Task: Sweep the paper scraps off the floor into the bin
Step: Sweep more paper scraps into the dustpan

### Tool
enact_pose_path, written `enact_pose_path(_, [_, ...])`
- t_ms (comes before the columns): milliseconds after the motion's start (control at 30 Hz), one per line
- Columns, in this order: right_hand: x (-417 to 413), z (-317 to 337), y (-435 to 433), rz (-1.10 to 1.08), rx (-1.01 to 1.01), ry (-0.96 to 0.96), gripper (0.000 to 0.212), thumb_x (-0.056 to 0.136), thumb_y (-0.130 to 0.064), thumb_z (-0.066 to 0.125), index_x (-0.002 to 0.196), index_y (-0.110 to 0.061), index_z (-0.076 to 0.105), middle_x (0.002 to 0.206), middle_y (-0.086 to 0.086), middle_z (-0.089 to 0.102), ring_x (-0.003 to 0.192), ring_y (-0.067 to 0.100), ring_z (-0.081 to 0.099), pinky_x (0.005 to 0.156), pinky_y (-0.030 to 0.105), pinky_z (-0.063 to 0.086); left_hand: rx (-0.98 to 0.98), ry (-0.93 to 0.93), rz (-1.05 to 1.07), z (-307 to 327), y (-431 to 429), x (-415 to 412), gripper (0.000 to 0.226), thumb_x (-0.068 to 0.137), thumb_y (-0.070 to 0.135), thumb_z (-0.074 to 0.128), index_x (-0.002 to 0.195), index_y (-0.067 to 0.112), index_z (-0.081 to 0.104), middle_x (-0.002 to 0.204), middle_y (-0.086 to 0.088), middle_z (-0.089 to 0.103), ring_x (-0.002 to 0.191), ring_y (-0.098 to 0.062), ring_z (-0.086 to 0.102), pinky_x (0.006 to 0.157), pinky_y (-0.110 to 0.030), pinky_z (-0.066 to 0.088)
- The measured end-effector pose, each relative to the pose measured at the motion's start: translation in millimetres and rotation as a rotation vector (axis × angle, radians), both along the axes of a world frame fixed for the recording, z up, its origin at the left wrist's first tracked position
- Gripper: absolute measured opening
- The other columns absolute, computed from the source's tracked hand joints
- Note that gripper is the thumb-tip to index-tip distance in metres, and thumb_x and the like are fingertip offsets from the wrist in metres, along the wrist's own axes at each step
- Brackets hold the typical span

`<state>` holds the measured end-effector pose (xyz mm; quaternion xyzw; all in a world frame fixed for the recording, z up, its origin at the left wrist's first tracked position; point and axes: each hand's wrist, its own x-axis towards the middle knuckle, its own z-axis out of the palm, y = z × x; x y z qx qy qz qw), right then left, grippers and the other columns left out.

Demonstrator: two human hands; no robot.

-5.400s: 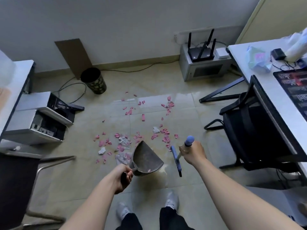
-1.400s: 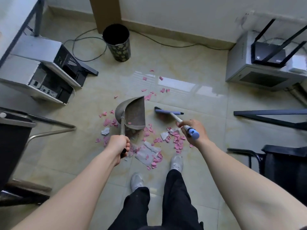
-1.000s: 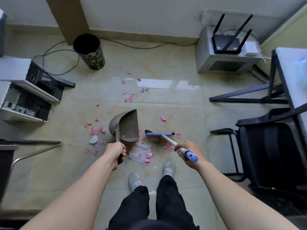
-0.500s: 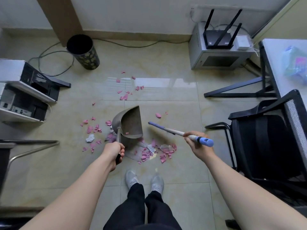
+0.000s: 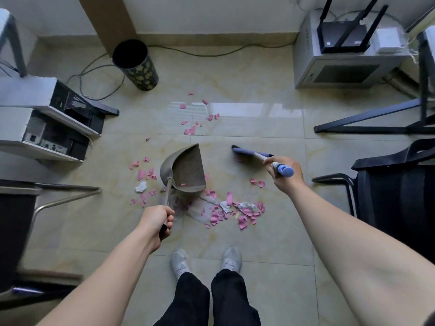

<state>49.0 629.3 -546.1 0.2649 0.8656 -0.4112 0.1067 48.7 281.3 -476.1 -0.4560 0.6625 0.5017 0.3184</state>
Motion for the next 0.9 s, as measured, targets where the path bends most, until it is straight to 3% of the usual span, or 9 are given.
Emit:
enact_pose_path(67, [6.2,-9.2,-1.6,0.023,0.009,-0.03,0.018,0.094,-0.015,0.071,0.092,-0.031,0.078,0.098,0.0,0.074,0.09,0.029,0.069,0.077,0.035,0.056,-0.007,-0.01,0.0,-3.7,2.7,4.9,0.02,0.088,0.002,0.046,0.071,0.013,0.048,0.049,0.0,0.042,0.029,-0.007,0.034,0.034,-0.011,0.026])
enact_pose_path(200, [35.6,-13.6,-9.2,-0.013,-0.034,-0.058,0.014,0.091,-0.013,0.075,0.089,-0.027,0.08,0.094,0.002,0.077,0.088,0.026,0.07,0.074,0.025,0.048,-0.011,-0.019,-0.004,-2.6,6.8,15.5,0.019,0.087,0.001,0.046,0.072,0.012,0.049,0.053,-0.002,0.042,0.029,-0.008,0.034,0.035,-0.011,0.026])
enact_pose_path(367, [79.5,-3.3,-35.7,-0.027,-0.082,-0.096,0.014,0.091,-0.013,0.075,0.093,-0.025,0.081,0.092,0.004,0.075,0.078,0.024,0.066,0.068,0.024,0.045,-0.004,-0.025,-0.018,2.2,-2.5,25.0,0.018,0.086,0.001,0.047,0.071,0.011,0.049,0.052,-0.002,0.043,0.031,-0.009,0.035,0.036,-0.011,0.028])
enact_pose_path(567, [138.2,7.2,-87.7,-0.053,-0.052,-0.07,0.049,0.084,-0.004,0.077,0.074,-0.05,0.066,0.097,0.005,0.077,0.081,0.029,0.069,0.071,0.034,0.055,0.059,-0.025,-0.089,9.9,-29.9,48.3,0.018,0.087,0.001,0.044,0.072,0.011,0.05,0.052,-0.001,0.043,0.033,-0.009,0.035,0.036,-0.011,0.027])
enact_pose_path(667, [167.0,4.7,-119.3,-0.079,-0.045,-0.057,0.048,0.087,-0.008,0.078,0.072,-0.051,0.065,0.097,0.007,0.077,0.078,0.028,0.067,0.067,0.029,0.051,0.097,-0.042,-0.135,12.2,-59.5,65.4,0.018,0.087,0.002,0.044,0.073,0.01,0.05,0.053,-0.002,0.043,0.034,-0.009,0.035,0.034,-0.012,0.028])
enact_pose_path(767, [191.3,-1.6,-154.0,-0.098,-0.032,-0.05,0.051,0.086,-0.009,0.078,0.068,-0.056,0.068,0.103,0.007,0.076,0.086,0.029,0.071,0.074,0.034,0.056,0.145,-0.064,-0.167,10.3,-98.7,86.4,0.017,0.087,0.003,0.045,0.072,0.011,0.047,0.052,-0.001,0.043,0.034,-0.008,0.035,0.032,-0.013,0.027])
enact_pose_path(900, [220.5,1.4,-207.2,-0.085,-0.032,-0.066,0.03,0.087,-0.007,0.075,0.086,-0.037,0.078,0.097,-0.002,0.074,0.084,0.027,0.069,0.068,0.026,0.047,0.183,-0.081,-0.206,12.1,-145.3,116.6,0.016,0.088,0.004,0.046,0.074,0.011,0.047,0.054,-0.001,0.042,0.033,-0.008,0.034,0.032,-0.013,0.028])
